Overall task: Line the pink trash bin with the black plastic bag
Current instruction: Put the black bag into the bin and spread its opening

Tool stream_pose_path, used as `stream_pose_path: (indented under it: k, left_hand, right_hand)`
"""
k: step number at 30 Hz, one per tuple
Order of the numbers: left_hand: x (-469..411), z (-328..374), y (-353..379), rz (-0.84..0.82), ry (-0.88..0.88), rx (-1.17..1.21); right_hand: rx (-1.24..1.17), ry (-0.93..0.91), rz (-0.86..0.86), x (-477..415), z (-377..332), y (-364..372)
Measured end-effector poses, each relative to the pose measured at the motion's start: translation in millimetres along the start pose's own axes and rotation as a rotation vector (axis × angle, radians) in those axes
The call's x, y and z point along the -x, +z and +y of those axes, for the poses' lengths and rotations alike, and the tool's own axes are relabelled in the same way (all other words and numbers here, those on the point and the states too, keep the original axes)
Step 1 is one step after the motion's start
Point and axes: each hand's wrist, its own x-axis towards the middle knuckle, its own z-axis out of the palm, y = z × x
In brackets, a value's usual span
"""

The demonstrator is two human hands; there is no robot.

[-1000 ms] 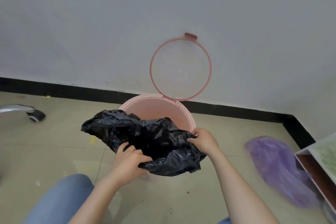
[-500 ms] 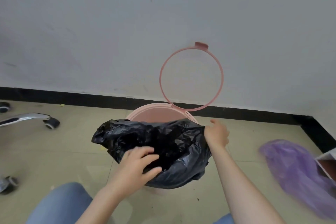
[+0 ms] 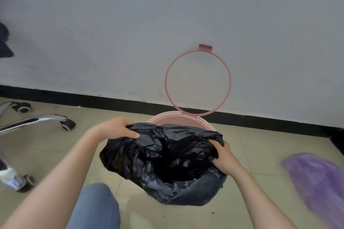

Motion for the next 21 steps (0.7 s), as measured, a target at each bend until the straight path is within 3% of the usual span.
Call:
stream_pose_path:
  k: [3,13,17,21]
  left_hand:
    - [-8.0,-12.9,-1.2,-0.013,-0.083,0.279]
    - [-43.5,-27.1,30.3,0.394,-0.161,0.807]
    - [-61.2,-27.8,40.1,0.475,-0.173,0.664]
    - [-61.2,-10.3,40.4,0.679,-0.086,0.178]
  right_hand:
    - [0.021,-0.043,-0.005,-3.0,7.8,-6.1]
    - [0.007,-0.066,0.013,-5.1,9.6,-6.0]
    - [0.012,-0.062,0.025,-4.9,9.4,-5.5]
    - [0.012,-0.041,0.011,-6.2,10.6,-5.9]
